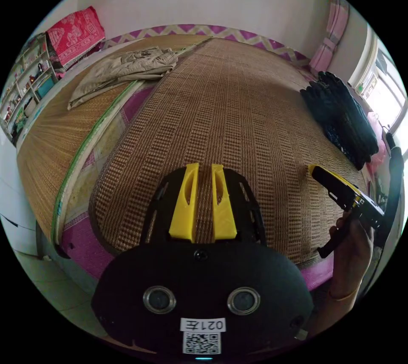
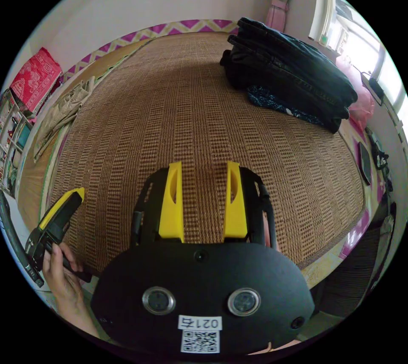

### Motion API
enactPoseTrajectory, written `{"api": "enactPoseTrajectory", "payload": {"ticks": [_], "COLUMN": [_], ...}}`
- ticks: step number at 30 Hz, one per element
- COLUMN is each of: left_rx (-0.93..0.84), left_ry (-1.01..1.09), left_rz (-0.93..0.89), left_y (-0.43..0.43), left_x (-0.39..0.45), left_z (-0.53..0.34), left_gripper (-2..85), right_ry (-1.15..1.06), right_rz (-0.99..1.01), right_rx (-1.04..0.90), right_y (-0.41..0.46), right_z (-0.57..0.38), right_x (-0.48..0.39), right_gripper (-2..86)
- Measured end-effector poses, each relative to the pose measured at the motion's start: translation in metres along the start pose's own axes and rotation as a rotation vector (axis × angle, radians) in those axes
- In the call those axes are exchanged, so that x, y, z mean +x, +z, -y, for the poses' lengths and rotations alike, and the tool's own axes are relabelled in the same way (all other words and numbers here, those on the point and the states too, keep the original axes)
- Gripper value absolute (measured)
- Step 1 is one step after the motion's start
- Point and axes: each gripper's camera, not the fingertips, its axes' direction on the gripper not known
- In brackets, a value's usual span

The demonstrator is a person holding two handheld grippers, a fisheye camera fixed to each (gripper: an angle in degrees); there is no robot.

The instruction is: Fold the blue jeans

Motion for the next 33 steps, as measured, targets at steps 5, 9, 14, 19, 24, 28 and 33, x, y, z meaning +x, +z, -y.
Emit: {"api": "enactPoseTrajectory", "payload": {"ticks": [5, 9, 14, 19, 24, 28, 33], "left_rx": [0.001, 0.001, -0.002, -0.002, -0.002, -0.002, -0.001], "left_ry": [0.021, 0.015, -0.027, -0.037, -0.017, -0.003, 0.003], "left_rz": [0.037, 0.025, -0.031, -0.05, -0.015, 0.012, 0.032], "left_y": [0.0, 0.001, 0.001, 0.002, 0.002, 0.002, 0.002], "left_x": [0.004, 0.001, -0.01, -0.012, -0.005, 0.002, 0.008], "left_z": [0.002, 0.004, 0.005, 0.007, 0.008, 0.008, 0.009], "left_gripper": [4.3, 4.4, 3.4, 1.9, 1.8, 2.2, 3.1], "right_ry": [0.002, 0.006, 0.006, 0.007, 0.007, 0.008, 0.01], "right_rz": [0.002, 0.005, -0.001, -0.001, 0.0, -0.001, -0.001], "right_rx": [0.0, 0.0, -0.001, -0.001, -0.001, -0.002, -0.002], "right_y": [0.0, 0.0, 0.0, 0.0, 0.0, 0.0, 0.001], "right_z": [-0.001, -0.001, -0.001, -0.002, -0.002, -0.002, -0.003], "right_x": [0.0, 0.001, 0.0, 0.001, 0.001, 0.001, 0.002], "right_gripper": [14.2, 14.2, 14.2, 14.2, 14.2, 14.2, 14.2]}}
